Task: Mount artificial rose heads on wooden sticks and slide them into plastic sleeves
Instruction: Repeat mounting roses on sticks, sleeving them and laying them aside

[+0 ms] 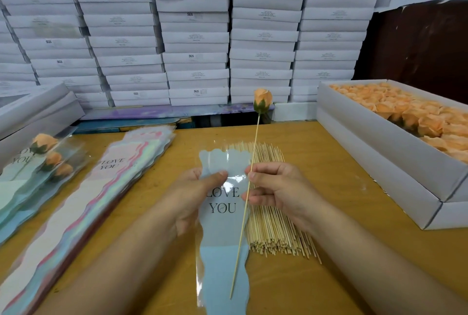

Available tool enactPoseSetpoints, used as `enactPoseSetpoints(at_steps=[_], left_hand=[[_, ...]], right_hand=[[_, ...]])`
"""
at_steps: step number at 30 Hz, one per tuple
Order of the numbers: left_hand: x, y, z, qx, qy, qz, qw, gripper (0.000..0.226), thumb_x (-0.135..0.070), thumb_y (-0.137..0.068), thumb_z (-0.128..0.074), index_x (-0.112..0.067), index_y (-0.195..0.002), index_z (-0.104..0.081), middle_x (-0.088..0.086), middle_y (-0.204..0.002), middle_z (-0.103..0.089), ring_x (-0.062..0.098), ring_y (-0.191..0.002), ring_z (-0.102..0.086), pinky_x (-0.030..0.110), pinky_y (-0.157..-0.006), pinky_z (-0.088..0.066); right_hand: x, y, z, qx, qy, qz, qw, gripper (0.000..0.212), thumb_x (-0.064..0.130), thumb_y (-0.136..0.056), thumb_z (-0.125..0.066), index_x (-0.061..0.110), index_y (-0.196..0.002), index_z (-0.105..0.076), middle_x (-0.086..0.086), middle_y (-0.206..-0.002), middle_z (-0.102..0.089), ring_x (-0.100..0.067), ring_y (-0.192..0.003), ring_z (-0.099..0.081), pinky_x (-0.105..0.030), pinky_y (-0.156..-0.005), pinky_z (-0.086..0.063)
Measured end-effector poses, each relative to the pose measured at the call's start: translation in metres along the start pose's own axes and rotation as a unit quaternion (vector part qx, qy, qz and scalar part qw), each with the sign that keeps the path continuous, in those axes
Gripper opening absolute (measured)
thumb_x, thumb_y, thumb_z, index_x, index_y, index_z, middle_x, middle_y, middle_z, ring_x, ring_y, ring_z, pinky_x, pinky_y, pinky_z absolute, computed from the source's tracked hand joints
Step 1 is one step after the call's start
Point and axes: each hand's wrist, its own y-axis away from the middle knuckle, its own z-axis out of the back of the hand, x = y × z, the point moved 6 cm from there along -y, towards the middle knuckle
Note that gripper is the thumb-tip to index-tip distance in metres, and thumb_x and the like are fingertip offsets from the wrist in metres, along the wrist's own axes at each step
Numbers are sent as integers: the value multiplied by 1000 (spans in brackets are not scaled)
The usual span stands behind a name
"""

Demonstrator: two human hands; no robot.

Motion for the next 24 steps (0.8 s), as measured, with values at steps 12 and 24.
enactPoseSetpoints(at_steps=[12, 24], left_hand=[[8, 3, 5, 24, 15, 36, 999, 22, -16, -70, -82, -3, -87, -77, 26, -94, -75, 32, -71, -75, 38, -58, -61], [5, 7, 5, 8, 44, 15, 999, 49, -14, -58, -88, -3, -103, -73, 22, -93, -76, 29, -70, -76, 35, -55, -60]], right_hand=[[7, -2, 9, 2, 33, 1, 999, 12, 5, -89, -71, 7, -100, -75, -10, -91, -77, -24, -74, -75, -20, -55, -57], [8, -5, 12, -22, 67, 7, 997, 13, 8, -90, -71, 9, -102, -74, 0, -102, -78, -19, -68, -73, -19, -50, -54]])
